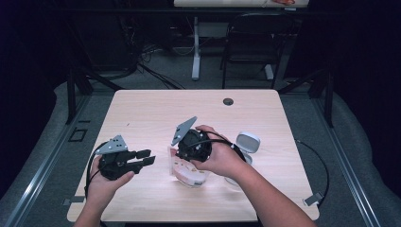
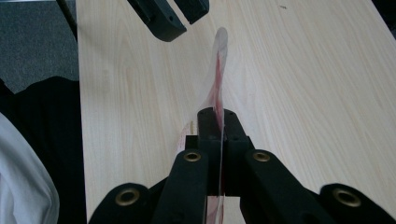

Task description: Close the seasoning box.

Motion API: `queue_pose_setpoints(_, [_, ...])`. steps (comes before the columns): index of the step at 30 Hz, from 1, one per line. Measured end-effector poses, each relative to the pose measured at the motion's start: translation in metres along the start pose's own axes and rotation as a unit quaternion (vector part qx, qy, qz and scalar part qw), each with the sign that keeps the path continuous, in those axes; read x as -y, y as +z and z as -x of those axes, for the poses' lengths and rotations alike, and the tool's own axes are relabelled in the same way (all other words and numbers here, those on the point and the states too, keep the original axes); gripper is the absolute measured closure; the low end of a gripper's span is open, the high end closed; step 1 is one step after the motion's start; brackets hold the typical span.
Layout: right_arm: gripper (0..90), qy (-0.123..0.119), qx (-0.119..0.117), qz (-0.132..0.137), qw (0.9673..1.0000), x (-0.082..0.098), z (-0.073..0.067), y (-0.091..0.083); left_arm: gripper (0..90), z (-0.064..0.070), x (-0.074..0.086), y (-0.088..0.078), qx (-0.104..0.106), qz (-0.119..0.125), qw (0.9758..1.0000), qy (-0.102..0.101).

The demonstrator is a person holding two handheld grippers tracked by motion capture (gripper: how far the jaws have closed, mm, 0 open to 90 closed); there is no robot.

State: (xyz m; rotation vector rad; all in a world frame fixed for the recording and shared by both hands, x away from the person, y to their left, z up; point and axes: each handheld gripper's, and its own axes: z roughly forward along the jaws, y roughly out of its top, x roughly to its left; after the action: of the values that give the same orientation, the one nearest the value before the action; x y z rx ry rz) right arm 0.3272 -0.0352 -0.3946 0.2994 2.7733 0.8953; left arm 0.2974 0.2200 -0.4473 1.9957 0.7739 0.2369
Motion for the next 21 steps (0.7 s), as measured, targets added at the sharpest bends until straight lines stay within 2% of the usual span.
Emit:
queue_pose_setpoints(7, [89.9,-0.005,-0.002,0.013,0.9999,0.001,-0.003,-0.005,65.2,0.000,0.000,0.001,-0.003,0.000,1.0000,0.002])
queue_pose_setpoints(17, [89.9,0.008,-0.014,0.033,0.9993,0.006,-0.002,-0.012,62.7,0.001,0.000,0.003,-0.002,-0.003,1.0000,0.004])
queue_pose_setpoints(21, [89.9,0.010,-0.016,0.041,0.9990,0.010,-0.001,-0.015,61.5,0.002,0.001,0.006,0.005,-0.004,1.0000,0.005])
